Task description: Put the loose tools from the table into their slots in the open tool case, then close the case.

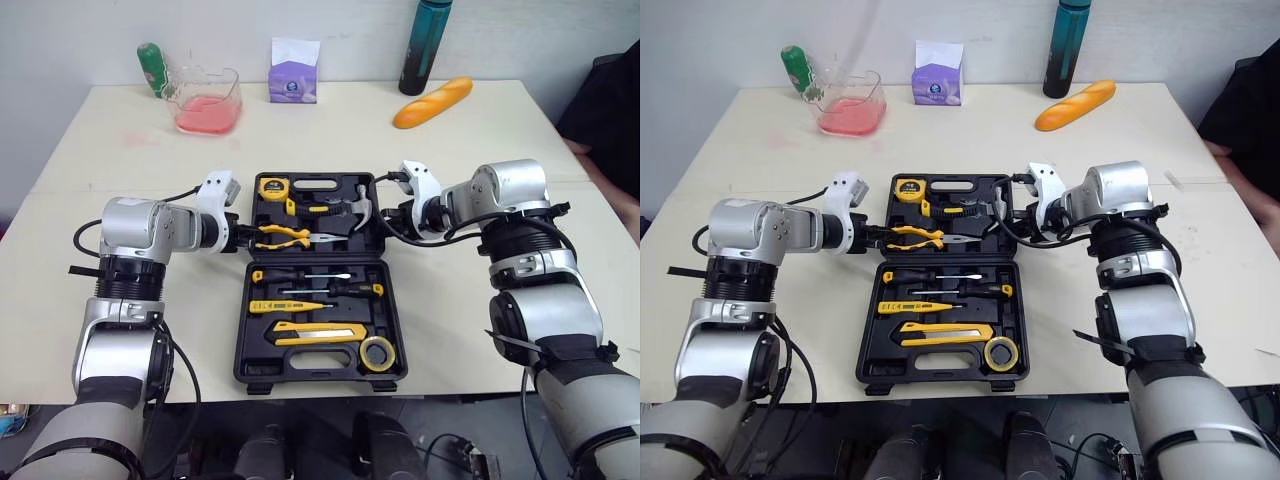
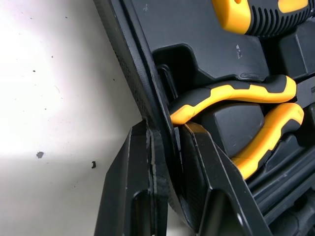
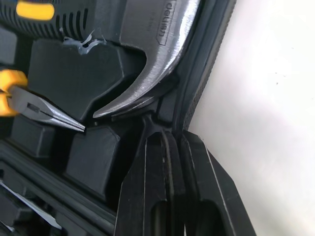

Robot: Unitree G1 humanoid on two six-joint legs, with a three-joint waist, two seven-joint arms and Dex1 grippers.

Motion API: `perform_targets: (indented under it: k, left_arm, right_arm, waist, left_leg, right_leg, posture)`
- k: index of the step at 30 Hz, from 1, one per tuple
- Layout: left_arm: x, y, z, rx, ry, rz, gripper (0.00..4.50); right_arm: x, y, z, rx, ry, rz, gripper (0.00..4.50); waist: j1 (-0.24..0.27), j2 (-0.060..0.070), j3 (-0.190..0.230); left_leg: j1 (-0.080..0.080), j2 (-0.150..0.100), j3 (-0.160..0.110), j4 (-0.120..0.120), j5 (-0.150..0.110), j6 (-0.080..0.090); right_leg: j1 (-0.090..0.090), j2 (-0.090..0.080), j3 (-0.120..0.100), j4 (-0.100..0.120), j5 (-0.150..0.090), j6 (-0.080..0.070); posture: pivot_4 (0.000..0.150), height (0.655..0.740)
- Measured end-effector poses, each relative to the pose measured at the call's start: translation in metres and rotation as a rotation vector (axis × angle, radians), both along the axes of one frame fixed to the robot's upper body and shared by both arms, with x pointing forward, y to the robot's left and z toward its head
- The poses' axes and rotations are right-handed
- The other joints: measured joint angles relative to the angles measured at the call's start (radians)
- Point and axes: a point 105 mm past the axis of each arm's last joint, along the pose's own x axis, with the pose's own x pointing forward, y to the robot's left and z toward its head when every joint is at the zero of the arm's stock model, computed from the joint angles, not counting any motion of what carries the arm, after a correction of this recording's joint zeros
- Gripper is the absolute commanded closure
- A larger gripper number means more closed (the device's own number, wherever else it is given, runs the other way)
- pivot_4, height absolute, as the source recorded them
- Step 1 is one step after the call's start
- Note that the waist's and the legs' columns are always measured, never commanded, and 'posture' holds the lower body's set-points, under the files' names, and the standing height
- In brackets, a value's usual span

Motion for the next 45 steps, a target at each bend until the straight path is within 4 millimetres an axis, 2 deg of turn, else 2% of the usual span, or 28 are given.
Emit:
perform_targets:
  k: [5, 13, 18, 21, 23, 30, 34, 35, 37, 38, 39, 40, 41, 42, 45]
  left_arm:
    - [0.009, 0.002, 0.005, -0.053, -0.105, 0.039, 4.35]
    - [0.023, 0.005, 0.024, -0.054, -0.529, 0.045, 4.46]
    - [0.02, 0.007, 0.029, 0.035, -0.777, 0.005, 4.49]
    - [0.01, 0.007, 0.024, 0.099, -0.902, -0.049, 4.49]
    - [0.005, 0.01, 0.02, 0.17, -0.949, -0.084, 4.49]
    - [-0.013, 0.016, 0.008, 0.319, -1.047, -0.172, 4.49]
    - [-0.024, 0.016, 0.001, 0.316, -1.063, -0.198, 4.49]
    - [-0.027, 0.016, -0.001, 0.305, -1.062, -0.198, 3.6]
    - [-0.033, 0.018, -0.005, 0.301, -1.056, -0.207, 3.16]
    - [-0.034, 0.022, -0.01, 0.302, -1.036, -0.203, 2.64]
    - [-0.037, 0.027, -0.017, 0.299, -1.008, -0.195, 2.2]
    - [-0.039, 0.035, -0.02, 0.306, -0.992, -0.179, 1.84]
    - [-0.041, 0.047, -0.022, 0.318, -0.966, -0.153, 1.3]
    - [-0.043, 0.057, -0.022, 0.327, -0.948, -0.136, 0.87]
    - [-0.056, 0.07, -0.02, 0.324, -0.923, -0.139, 0.85]
  right_arm:
    - [0.012, 0.0, 0.005, 0.057, -0.164, -0.016, 4.5]
    - [0.022, -0.004, 0.022, 0.007, -0.682, 0.034, 4.5]
    - [0.015, -0.004, 0.018, -0.16, -1.011, 0.089, 4.5]
    - [-0.002, -0.014, 0.012, -0.411, -1.273, 0.229, 4.5]
    - [-0.01, -0.016, 0.007, -0.496, -1.379, 0.297, 4.5]
    - [-0.025, -0.022, -0.009, -0.631, -1.53, 0.419, 4.5]
    - [-0.032, -0.025, -0.014, -0.647, -1.56, 0.46, 4.5]
    - [-0.034, -0.026, -0.015, -0.645, -1.564, 0.471, 4.5]
    - [-0.036, -0.028, -0.02, -0.633, -1.541, 0.492, 3.73]
    - [-0.038, -0.031, -0.026, -0.628, -1.511, 0.511, 3.35]
    - [-0.039, -0.041, -0.042, -0.646, -1.427, 0.544, 2.86]
    - [-0.041, -0.048, -0.054, -0.656, -1.368, 0.56, 2.45]
    - [-0.044, -0.051, -0.061, -0.645, -1.337, 0.557, 1.91]
    - [-0.043, -0.052, -0.057, -0.636, -1.338, 0.552, 1.42]
    - [-0.045, -0.058, -0.05, -0.631, -1.323, 0.556, 0.1]
  waist:
    - [0.001, 0.0, 0.0]
    - [0.0, 0.0, 0.0]
    - [-0.007, 0.0, 0.0]
    - [-0.006, 0.0, 0.0]
    - [-0.006, -0.001, 0.001]
    - [-0.007, -0.002, 0.0]
    - [-0.006, -0.002, -0.001]
    - [-0.004, -0.003, -0.001]
    - [-0.002, -0.003, -0.002]
    - [-0.001, -0.003, -0.002]
    - [0.002, -0.003, -0.001]
    - [0.005, -0.003, -0.001]
    - [0.004, -0.003, -0.001]
    - [0.003, -0.003, -0.001]
    - [0.002, -0.003, -0.001]
  left_leg:
    - [-0.002, 0.0, 0.0, -0.001, 0.0, 0.0]
    - [-0.015, -0.004, 0.001, 0.0, 0.0, 0.0]
    - [-0.016, -0.004, 0.002, -0.001, 0.0, 0.0]
    - [-0.015, -0.003, 0.002, -0.001, 0.0, 0.0]
    - [-0.014, -0.001, 0.001, 0.002, 0.001, 0.001]
    - [-0.011, 0.001, 0.001, 0.003, 0.002, 0.002]
    - [-0.01, 0.001, 0.001, 0.003, 0.002, 0.002]
    - [-0.009, 0.001, 0.001, 0.003, 0.002, 0.002]
    - [-0.007, 0.001, 0.0, 0.003, 0.002, 0.002]
    - [-0.002, 0.001, 0.0, 0.001, 0.002, 0.003]
    - [0.004, 0.002, -0.001, 0.0, 0.001, 0.003]
    - [0.003, 0.002, -0.002, 0.0, 0.001, 0.003]
    - [0.003, 0.001, -0.002, 0.0, 0.001, 0.004]
    - [0.004, 0.001, -0.001, 0.0, 0.001, 0.004]
    - [0.004, 0.001, -0.002, -0.001, 0.001, 0.003]
  right_leg:
    - [-0.001, 0.0, 0.0, -0.001, 0.0, 0.0]
    - [-0.016, 0.001, -0.001, 0.0, 0.0, 0.0]
    - [-0.017, 0.001, -0.002, -0.001, 0.0, 0.0]
    - [-0.016, 0.0, -0.002, -0.001, 0.0, 0.0]
    - [-0.012, -0.001, -0.003, -0.001, 0.001, 0.0]
    - [-0.01, -0.001, -0.003, 0.0, 0.002, -0.002]
    - [-0.009, -0.001, -0.003, 0.0, 0.002, -0.002]
    - [-0.008, -0.001, -0.003, 0.0, 0.002, -0.002]
    - [-0.005, -0.001, -0.003, -0.001, 0.002, -0.002]
    - [0.0, -0.001, -0.003, -0.002, 0.002, -0.002]
    - [0.008, -0.001, -0.006, -0.006, 0.002, -0.002]
    - [0.008, -0.002, -0.006, -0.006, 0.002, -0.002]
    - [0.007, -0.003, -0.006, -0.005, 0.002, -0.002]
    - [0.007, -0.004, -0.006, -0.004, 0.002, -0.002]
    - [0.007, -0.005, -0.007, -0.005, 0.002, -0.002]
  posture:
    - [0.15, 0.74]
    - [0.15, 0.74]
    - [0.15, 0.74]
    - [0.15, 0.74]
    - [0.15, 0.74]
    - [0.15, 0.74]
    - [0.15, 0.74]
    - [0.15, 0.74]
    - [0.15, 0.74]
    - [0.15, 0.74]
    - [0.15, 0.74]
    - [0.15, 0.74]
    - [0.15, 0.74]
    - [0.15, 0.74]
    - [0.15, 0.74]
